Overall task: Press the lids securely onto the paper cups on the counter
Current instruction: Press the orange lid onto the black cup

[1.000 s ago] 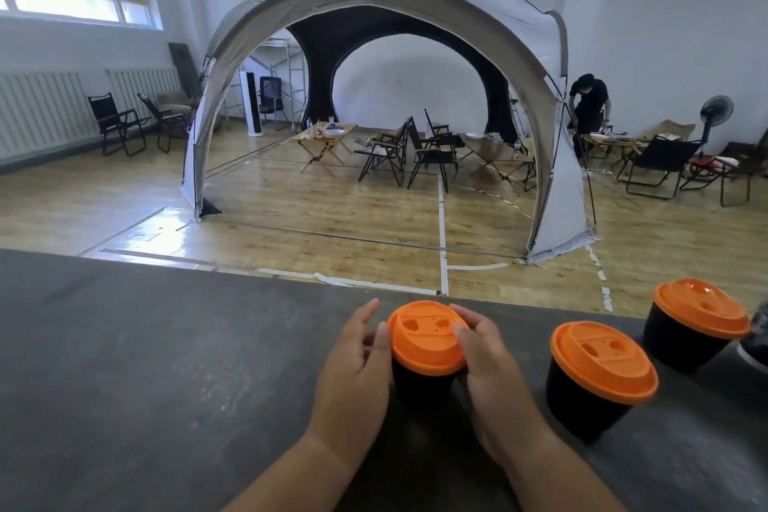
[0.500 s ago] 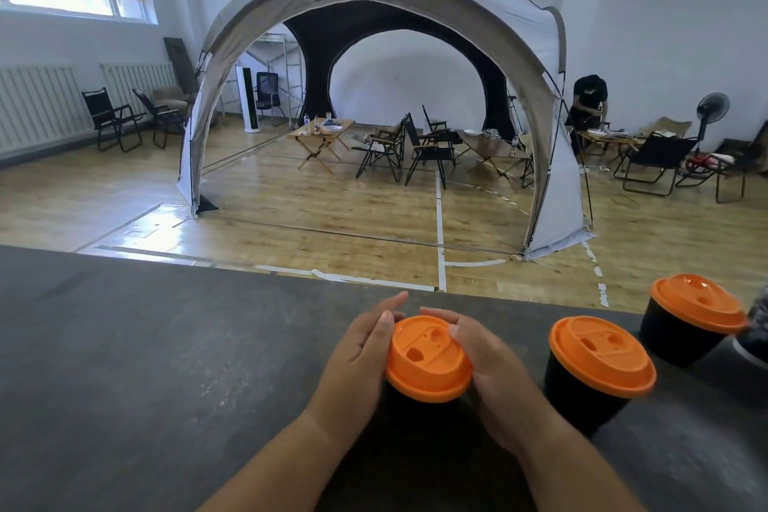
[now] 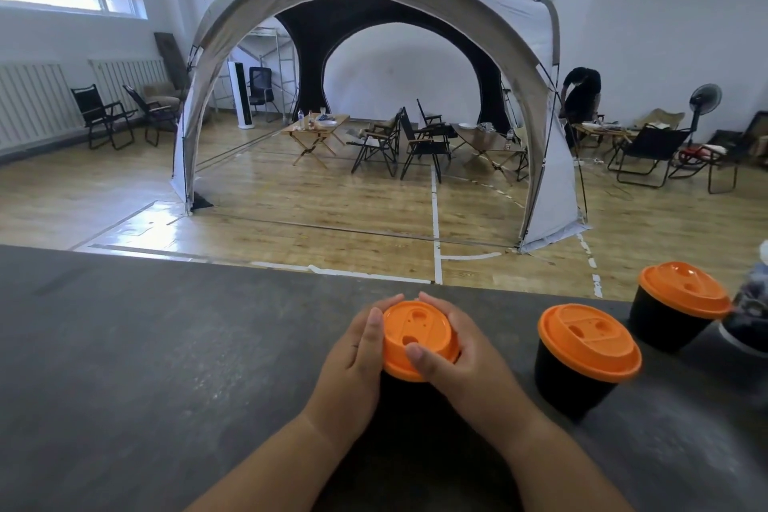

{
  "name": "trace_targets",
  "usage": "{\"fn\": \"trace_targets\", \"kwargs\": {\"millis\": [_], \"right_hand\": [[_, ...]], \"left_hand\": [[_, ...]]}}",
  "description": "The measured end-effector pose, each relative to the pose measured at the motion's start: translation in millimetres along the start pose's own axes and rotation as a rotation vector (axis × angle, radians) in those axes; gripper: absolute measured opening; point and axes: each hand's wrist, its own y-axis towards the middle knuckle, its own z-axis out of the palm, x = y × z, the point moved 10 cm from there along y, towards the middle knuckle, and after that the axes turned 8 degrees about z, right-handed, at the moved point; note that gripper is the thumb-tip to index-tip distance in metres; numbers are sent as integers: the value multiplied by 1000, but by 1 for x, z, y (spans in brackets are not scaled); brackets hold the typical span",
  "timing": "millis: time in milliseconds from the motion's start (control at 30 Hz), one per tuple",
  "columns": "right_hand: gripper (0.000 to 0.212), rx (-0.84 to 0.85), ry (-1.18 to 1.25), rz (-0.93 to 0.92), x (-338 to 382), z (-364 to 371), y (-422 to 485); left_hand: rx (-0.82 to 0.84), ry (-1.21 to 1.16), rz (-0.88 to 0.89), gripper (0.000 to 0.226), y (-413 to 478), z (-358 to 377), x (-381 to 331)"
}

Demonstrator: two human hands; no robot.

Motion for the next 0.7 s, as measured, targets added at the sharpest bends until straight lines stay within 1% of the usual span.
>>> {"fn": "trace_targets", "kwargs": {"millis": [67, 167, 200, 233, 267, 333, 367, 433, 500, 600, 633, 667, 700], "right_hand": [[83, -34, -11, -13, 0, -4, -2], [51, -152, 40, -25, -4, -17, -1], [47, -149, 76, -14, -5, -16, -1], [51, -114, 104, 0, -6, -12, -1], [62, -71, 110, 3, -6, -5, -1], [92, -38, 58, -5, -9, 2, 1], [94, -34, 39, -6, -9, 3, 2], [83, -18, 54, 2, -10, 4, 3], [73, -21, 54, -7, -11, 2, 2], [51, -117, 37, -61, -5, -5, -2], [49, -140, 45, -75, -3, -6, -3], [52, -142, 57, -84, -2, -6, -3], [60, -136, 64, -91, -2, -5, -3]], "left_hand": [[-18, 29, 14, 45, -2, -2, -2], [-77, 92, 31, 51, 1, -13, -2], [-91, 113, 37, 52, 3, -16, -1], [-87, 139, 48, 51, 4, -16, -1], [-66, 160, 53, 49, 5, -14, -1], [-9, 150, 47, 49, 6, -7, 0], [13, 130, 49, 51, 6, -4, 0], [27, 91, 51, 56, 6, -3, 1], [5, 79, 70, 64, 6, -7, 2], [-37, 99, 90, 64, 7, -12, 3], [-35, 107, 93, 65, 8, -12, 2], [-23, 116, 95, 70, 8, -10, 0], [0, 117, 93, 73, 8, -7, -1]]}}
